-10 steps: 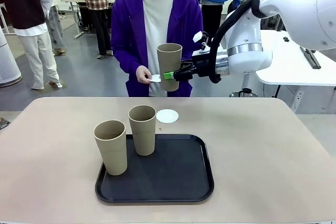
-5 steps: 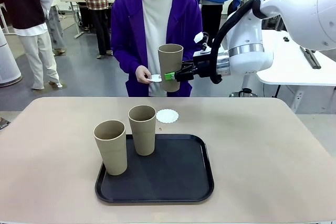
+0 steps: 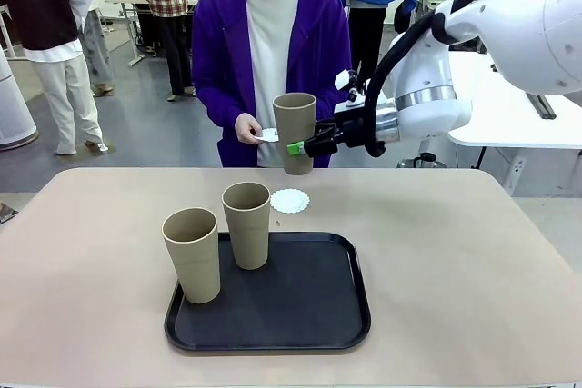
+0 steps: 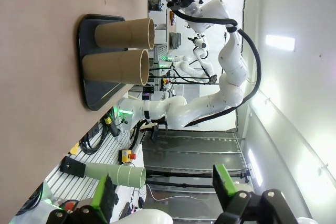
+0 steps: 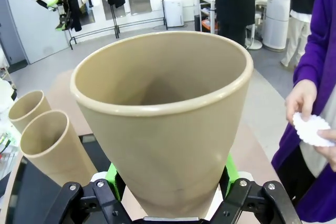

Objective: Place coasters on the table and set cups on them.
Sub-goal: Pick up one Reusable plastic cup and place it on a coaster set by the human.

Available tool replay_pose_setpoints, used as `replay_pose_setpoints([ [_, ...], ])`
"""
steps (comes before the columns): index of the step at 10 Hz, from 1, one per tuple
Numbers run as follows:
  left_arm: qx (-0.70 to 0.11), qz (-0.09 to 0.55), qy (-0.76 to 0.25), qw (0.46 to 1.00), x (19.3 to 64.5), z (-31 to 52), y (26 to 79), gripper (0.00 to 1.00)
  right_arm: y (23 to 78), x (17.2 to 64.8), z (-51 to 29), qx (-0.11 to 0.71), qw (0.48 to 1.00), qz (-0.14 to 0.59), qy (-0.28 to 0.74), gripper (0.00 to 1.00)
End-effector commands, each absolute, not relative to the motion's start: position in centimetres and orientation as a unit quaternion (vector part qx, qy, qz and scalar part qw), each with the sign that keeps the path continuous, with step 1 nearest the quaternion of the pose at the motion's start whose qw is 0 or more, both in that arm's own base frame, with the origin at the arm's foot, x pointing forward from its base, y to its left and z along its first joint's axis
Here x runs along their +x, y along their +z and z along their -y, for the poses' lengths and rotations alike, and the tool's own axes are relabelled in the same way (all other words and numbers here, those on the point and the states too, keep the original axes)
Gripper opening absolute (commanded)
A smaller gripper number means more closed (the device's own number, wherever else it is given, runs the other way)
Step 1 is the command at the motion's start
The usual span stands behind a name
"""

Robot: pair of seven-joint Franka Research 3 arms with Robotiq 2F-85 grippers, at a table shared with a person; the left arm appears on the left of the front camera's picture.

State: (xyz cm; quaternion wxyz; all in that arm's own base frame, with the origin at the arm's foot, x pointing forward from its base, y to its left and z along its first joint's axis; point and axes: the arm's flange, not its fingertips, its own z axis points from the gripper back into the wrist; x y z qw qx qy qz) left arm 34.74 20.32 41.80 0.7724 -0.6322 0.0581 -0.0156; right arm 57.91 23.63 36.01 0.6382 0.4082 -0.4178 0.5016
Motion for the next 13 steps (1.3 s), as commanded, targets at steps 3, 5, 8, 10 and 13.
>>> replay_pose_setpoints([
  [3,-0.636,-0.052,-0.016,0.77,34.7,-20.4,42.0,1.0,32.7,59.4,-23.3,0.426,0.604,0.433,0.516,0.84],
  [5,-0.636,-0.052,-0.016,0.77,34.7,-20.4,42.0,1.0,31.5,60.2,-24.0,0.439,0.59,0.442,0.514,0.84],
  [8,-0.636,-0.052,-0.016,0.77,34.7,-20.4,42.0,1.0,29.6,61.3,-25.6,0.431,0.587,0.446,0.521,0.84],
  [10,-0.636,-0.052,-0.016,0.77,34.7,-20.4,42.0,1.0,28.2,62.4,-26.0,0.431,0.599,0.44,0.512,0.84],
  [13,-0.636,-0.052,-0.016,0.77,34.7,-20.4,42.0,1.0,26.7,63.2,-26.1,0.442,0.607,0.434,0.498,0.84],
])
